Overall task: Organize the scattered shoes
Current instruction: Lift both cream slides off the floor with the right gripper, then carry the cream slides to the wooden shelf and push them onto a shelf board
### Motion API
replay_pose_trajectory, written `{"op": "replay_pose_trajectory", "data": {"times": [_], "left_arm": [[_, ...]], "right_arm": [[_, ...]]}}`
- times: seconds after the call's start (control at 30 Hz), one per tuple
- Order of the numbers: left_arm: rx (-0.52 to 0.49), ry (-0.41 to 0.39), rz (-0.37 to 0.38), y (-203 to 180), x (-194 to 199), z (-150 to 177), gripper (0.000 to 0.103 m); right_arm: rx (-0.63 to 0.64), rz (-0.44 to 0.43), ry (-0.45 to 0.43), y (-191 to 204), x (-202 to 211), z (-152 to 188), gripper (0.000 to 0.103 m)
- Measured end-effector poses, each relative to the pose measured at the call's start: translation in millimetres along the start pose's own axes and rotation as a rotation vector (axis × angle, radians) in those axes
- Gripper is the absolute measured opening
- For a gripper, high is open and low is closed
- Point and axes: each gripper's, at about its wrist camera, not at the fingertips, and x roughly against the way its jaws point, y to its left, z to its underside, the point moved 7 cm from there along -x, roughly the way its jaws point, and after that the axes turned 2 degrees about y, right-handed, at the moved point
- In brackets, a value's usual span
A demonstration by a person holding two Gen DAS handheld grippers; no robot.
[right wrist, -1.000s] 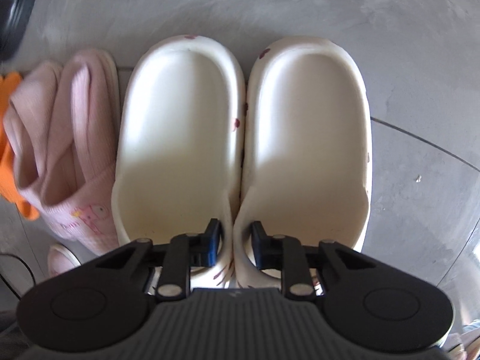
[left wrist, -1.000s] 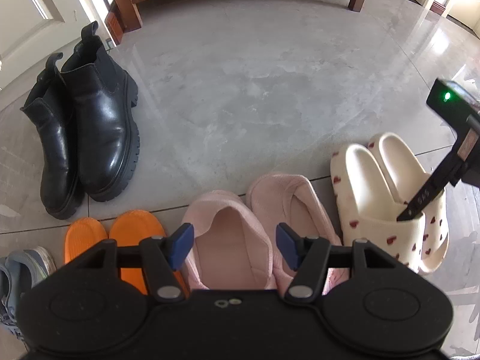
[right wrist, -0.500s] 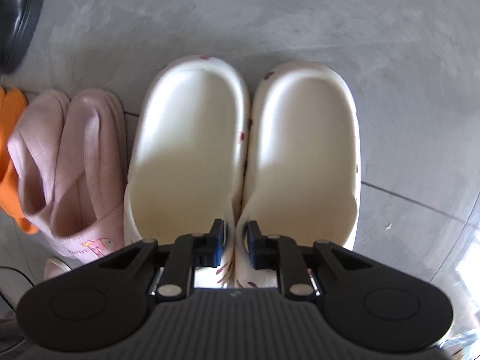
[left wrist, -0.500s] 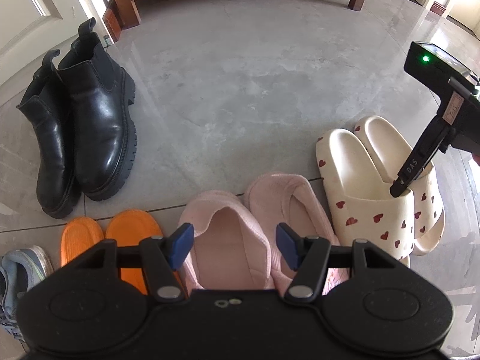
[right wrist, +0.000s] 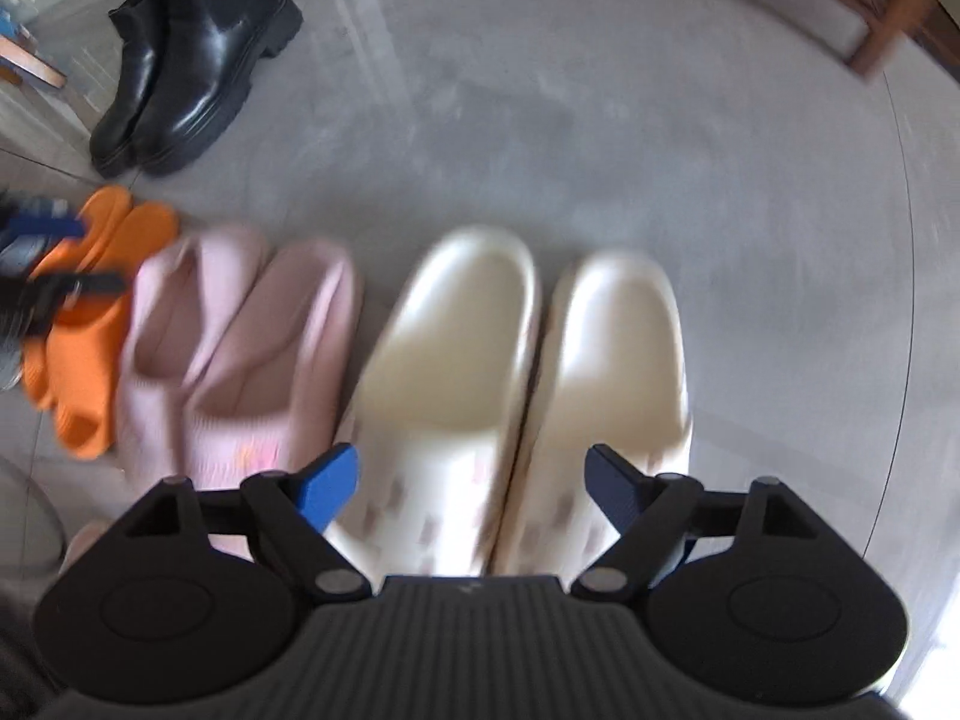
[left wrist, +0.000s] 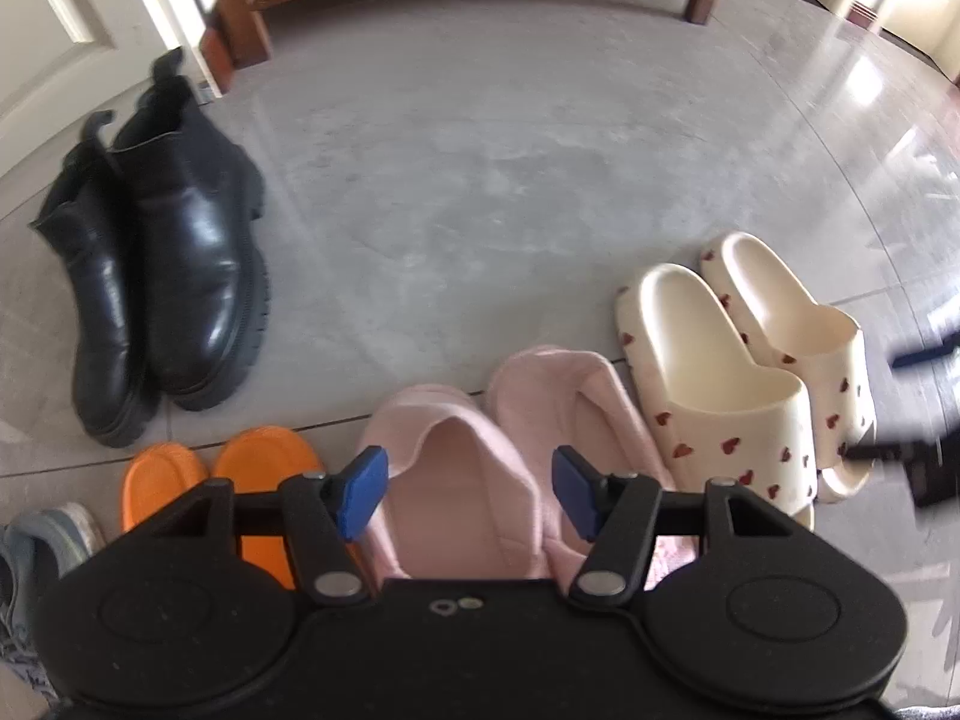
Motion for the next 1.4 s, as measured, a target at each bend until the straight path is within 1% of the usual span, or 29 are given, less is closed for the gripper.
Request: {"op": "replay_pose_trajectory", "data": {"times": [0.03, 0.07, 0.1, 0.13, 0.17, 0.23, 0.3, 0.37, 0.4, 0.5, 0.67, 0.83, 0.87, 1.0, 1.07, 1.1, 1.2, 1.27, 1.3, 1.33, 1.37, 1.4], "left_arm": [[0.016, 0.009, 0.005, -2.0, -0.9, -0.5, 0.061], [0.034, 0.024, 0.017, -5.5, -1.9, -0.2, 0.061], [0.042, 0.041, 0.025, -9.1, -2.8, 1.9, 0.061], [0.043, 0.060, 0.020, -12.7, -3.9, 5.2, 0.061], [0.037, 0.078, 0.008, -16.9, -5.0, 8.9, 0.061], [0.026, 0.079, -0.005, -25.2, -4.6, 14.6, 0.061], [0.004, 0.054, -0.017, -35.7, -3.2, 18.4, 0.061], [-0.043, 0.023, -0.057, -49.6, -4.4, 20.9, 0.061], [-0.047, 0.021, -0.068, -52.7, -4.5, 21.6, 0.061], [-0.074, 0.040, -0.047, -64.8, -2.0, 27.7, 0.061], [-0.074, 0.045, -0.106, -73.9, -2.6, 42.1, 0.061], [-0.120, 0.056, -0.145, -83.0, -3.3, 57.2, 0.061], [-0.131, 0.062, -0.150, -84.5, -2.9, 59.8, 0.061], [-0.167, 0.079, -0.182, -86.1, -1.8, 68.1, 0.061], [-0.188, 0.082, -0.216, -83.4, -1.1, 70.2, 0.061], [-0.198, 0.085, -0.234, -81.7, -0.8, 71.0, 0.061], [-0.212, 0.098, -0.268, -76.2, 0.1, 74.5, 0.061], [-0.202, 0.099, -0.283, -71.5, 1.7, 74.0, 0.061], [-0.195, 0.098, -0.284, -70.2, 2.6, 74.1, 0.061], [-0.189, 0.097, -0.281, -69.2, 3.7, 74.1, 0.061], [-0.184, 0.096, -0.278, -68.0, 4.7, 73.5, 0.061], [-0.182, 0.094, -0.277, -67.5, 5.3, 73.4, 0.061]], "right_arm": [[-0.007, 0.019, -0.006, 4.2, 16.6, 0.9, 0.085], [-0.013, 0.041, -0.008, -9.7, 21.1, -2.9, 0.085], [-0.018, 0.064, -0.021, -14.4, 28.6, 4.5, 0.085], [-0.021, 0.088, -0.039, -12.8, 38.0, 19.4, 0.085], [-0.030, 0.097, -0.056, -10.7, 38.5, 25.8, 0.085], [-0.057, 0.093, -0.091, -6.6, 25.0, 25.0, 0.085], [-0.082, 0.084, -0.132, -4.8, 6.2, 19.3, 0.085], [-0.086, 0.093, -0.181, -2.9, -5.7, 17.7, 0.085], [-0.086, 0.100, -0.206, -1.9, -10.6, 17.4, 0.085], [-0.104, 0.109, -0.284, -8.3, -18.7, 17.9, 0.085], [-0.112, 0.100, -0.354, -16.9, -26.9, 22.1, 0.085], [-0.055, 0.122, -0.476, -15.6, -33.7, 34.0, 0.085], [-0.051, 0.124, -0.511, -14.9, -35.9, 36.0, 0.085], [-0.068, 0.124, -0.694, -12.0, -49.1, 43.9, 0.086], [-0.112, 0.124, -0.784, -10.5, -58.3, 47.1, 0.090], [-0.128, 0.128, -0.816, -9.1, -60.4, 44.6, 0.092], [-0.131, 0.129, -0.821, -3.2, -53.7, 36.8, 0.092], [-0.145, 0.129, -0.822, -4.7, -49.4, 28.4, 0.089], [-0.161, 0.134, -0.829, -6.1, -44.9, 24.2, 0.082], [-0.174, 0.135, -0.840, -6.7, -41.0, 20.6, 0.072], [-0.186, 0.132, -0.853, -6.8, -37.4, 17.6, 0.064], [-0.198, 0.133, -0.870, -7.3, -35.0, 14.9, 0.049]]}}
